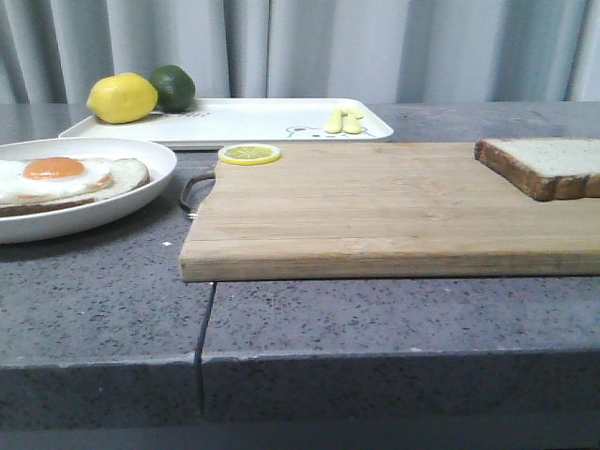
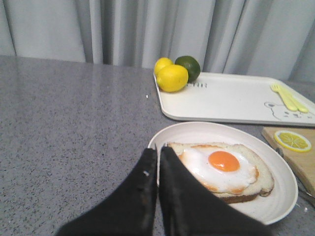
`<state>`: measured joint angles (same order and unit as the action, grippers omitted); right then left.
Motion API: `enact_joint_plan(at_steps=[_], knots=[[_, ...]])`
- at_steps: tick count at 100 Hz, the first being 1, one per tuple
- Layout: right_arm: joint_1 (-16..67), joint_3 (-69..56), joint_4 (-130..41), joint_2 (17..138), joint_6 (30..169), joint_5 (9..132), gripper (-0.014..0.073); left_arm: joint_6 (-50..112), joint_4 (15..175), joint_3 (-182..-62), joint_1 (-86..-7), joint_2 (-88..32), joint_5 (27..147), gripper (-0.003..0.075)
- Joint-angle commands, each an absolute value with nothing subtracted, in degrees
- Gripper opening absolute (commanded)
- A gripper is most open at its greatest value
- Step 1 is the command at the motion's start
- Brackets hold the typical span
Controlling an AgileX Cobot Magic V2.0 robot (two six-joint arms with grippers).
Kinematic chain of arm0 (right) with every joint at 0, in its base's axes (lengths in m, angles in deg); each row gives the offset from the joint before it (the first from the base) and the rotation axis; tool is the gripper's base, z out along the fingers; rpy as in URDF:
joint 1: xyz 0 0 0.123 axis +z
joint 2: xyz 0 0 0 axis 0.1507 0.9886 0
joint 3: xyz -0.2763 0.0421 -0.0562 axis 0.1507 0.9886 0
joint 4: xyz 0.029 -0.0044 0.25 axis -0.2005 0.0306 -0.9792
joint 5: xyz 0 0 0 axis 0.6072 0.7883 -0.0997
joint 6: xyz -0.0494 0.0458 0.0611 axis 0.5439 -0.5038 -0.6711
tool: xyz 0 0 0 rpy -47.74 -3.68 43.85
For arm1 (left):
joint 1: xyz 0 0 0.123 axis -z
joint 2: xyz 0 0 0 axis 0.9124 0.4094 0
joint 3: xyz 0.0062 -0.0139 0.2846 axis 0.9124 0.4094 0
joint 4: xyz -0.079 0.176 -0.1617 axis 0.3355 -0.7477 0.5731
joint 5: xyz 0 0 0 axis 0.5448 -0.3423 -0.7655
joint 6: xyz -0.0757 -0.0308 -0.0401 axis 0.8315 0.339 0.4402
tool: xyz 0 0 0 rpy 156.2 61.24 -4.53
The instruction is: Place bread and move sandwich to tray
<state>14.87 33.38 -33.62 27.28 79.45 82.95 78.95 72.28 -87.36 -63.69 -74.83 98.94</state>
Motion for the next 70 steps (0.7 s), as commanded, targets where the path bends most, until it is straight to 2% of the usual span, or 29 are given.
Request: enact_joint_plan(at_steps=[1,32,48,70], knots=[[14.62,26.15,-34.90,32.22,79.31,84.74,-0.0067,79.37,72.99,-96.47,-63.23,-67.68,103.64,-0.0019],[14.62,7.56,-41.46,48.26,79.29,96.33,-0.0067,72.01,72.26,-121.16,-61.09,-47.81,120.86,-0.0019],[14.62,4.21,-41.68,54.11,79.29,98.56,-0.0067,71.89,72.69,-124.72,-57.35,-44.59,121.77,-0.0019],[14.62,4.18,-43.68,56.70,79.29,98.50,-0.0067,71.89,73.57,-124.78,-56.80,-43.64,123.02,-0.0019]])
